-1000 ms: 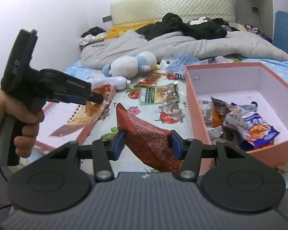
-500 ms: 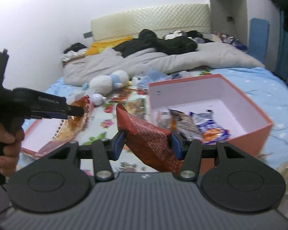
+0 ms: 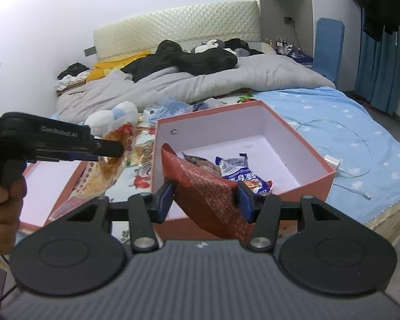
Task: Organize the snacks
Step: 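Lift both held packets and carry them over the deep pink box, then open both grippers to drop the packets into the deep pink box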
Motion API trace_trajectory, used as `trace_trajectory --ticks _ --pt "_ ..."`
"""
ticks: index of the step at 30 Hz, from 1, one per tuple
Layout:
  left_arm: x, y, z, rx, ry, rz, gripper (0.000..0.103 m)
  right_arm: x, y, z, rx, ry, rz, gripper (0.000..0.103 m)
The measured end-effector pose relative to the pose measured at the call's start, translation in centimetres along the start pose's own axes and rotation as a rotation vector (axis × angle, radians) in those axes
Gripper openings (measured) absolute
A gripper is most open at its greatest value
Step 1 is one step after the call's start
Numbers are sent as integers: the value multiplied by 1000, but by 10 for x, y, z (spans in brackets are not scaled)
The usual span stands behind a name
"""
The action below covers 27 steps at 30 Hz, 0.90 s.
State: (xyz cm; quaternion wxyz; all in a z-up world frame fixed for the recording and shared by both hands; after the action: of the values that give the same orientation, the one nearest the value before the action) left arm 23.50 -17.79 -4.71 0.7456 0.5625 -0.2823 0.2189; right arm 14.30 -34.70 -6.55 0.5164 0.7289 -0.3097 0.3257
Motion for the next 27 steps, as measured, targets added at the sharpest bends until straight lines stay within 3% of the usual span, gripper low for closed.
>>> trace_trajectory --ticks 16,27 --pt "66 -126 35 -54 -38 -80 41 39 -96 71 -61 -30 -42 54" --pt "81 -191 35 -51 -85 -120 42 25 -153 103 -76 -75 -129 56"
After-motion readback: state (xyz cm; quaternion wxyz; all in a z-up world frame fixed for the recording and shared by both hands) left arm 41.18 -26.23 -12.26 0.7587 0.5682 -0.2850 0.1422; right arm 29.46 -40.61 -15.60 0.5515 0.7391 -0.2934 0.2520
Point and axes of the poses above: each gripper's, at about its wrist camera, not at the fingertips, and y roughly against the way its jaws point, z to its right, x to its top, the point moved 7 cm from there along -y, roughly the way its jaws point, and after that the axes turned 11 degrees about x, right-handed, at the moved point
